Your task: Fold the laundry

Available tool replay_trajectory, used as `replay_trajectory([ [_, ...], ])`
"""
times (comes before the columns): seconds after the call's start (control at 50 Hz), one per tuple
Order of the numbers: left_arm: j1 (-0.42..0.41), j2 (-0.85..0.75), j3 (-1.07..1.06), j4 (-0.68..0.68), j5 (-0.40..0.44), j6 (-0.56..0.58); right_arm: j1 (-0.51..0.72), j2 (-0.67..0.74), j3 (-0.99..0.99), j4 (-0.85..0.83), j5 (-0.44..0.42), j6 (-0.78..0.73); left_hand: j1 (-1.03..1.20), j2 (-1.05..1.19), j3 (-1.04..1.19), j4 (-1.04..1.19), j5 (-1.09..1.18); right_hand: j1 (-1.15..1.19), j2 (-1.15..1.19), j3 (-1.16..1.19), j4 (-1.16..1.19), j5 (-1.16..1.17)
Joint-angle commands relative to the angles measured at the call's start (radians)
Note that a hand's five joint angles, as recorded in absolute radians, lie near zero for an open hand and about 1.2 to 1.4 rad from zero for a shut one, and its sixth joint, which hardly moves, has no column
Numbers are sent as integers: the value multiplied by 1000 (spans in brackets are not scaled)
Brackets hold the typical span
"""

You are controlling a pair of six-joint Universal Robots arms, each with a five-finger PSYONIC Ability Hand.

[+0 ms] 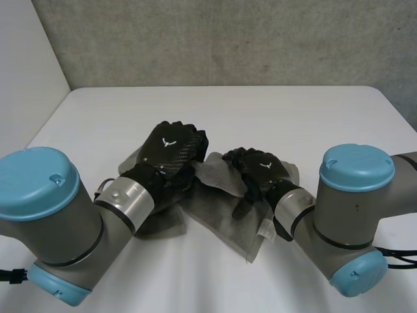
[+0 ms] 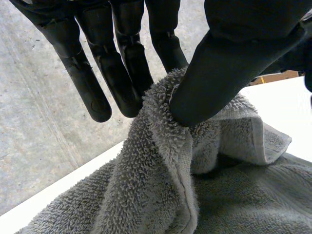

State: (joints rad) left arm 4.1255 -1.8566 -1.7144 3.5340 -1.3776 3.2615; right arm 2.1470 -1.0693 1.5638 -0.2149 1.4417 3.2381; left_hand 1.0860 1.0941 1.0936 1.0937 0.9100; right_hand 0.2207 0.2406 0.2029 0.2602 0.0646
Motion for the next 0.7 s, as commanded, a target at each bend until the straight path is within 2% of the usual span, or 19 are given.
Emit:
replay_trajectory([
  [0.02,-8,30,-13,-7,0,0,43,44,-36,-73,107,28,167,159,159,159,168,-46,-66,-28,-86,-65],
  [0.18,-5,77,-31,-23,-1,-5,54,152,-117,-92,163,26,170,162,162,162,171,-46,-66,-28,-86,-65],
  [0.32,7,94,-37,-21,-3,-22,25,129,-113,-109,224,23,170,162,162,162,171,-15,-35,2,-55,-34],
  [0.36,24,94,-39,-21,-3,-22,-71,77,-93,-132,253,12,170,162,162,162,171,84,64,102,44,65],
  [0.4,32,94,-40,-21,-3,-22,-117,54,-76,-144,249,11,170,162,162,162,171,169,149,187,129,150],
  [0.42,36,91,-41,-20,-3,-23,-159,36,-58,-156,234,3,170,162,162,162,171,283,263,301,243,264],
  [0.48,38,88,-41,-20,-3,-23,-185,26,-42,-159,201,-12,170,162,162,162,171,372,352,390,333,354],
  [0.52,39,80,-41,-15,-1,-23,-210,23,-7,-152,102,-50,170,162,162,162,171,527,507,545,487,508],
  [0.54,39,80,-41,-15,-1,-23,-210,23,-7,-152,101,-50,170,162,162,162,171,528,508,546,488,509],
  [0.58,39,65,-41,-14,-1,-23,-216,25,21,-152,-2,-78,170,162,162,162,171,840,820,858,800,821],
  [0.6,39,65,-41,-14,-1,-23,-216,25,21,-152,-3,-78,170,162,162,162,171,842,822,860,802,823],
  [0.62,39,54,-39,-12,-1,-23,-217,25,31,-152,-50,-83,167,159,159,159,168,1121,1101,1139,1081,1102],
  [0.64,39,54,-39,-12,-1,-23,-217,26,35,-149,-87,-84,167,159,159,159,168,1175,1155,1193,1135,1157],
  [0.7,39,36,-36,-10,-1,-23,-219,26,35,-146,-112,-83,161,153,153,153,162,1176,1156,1193,1136,1157],
])
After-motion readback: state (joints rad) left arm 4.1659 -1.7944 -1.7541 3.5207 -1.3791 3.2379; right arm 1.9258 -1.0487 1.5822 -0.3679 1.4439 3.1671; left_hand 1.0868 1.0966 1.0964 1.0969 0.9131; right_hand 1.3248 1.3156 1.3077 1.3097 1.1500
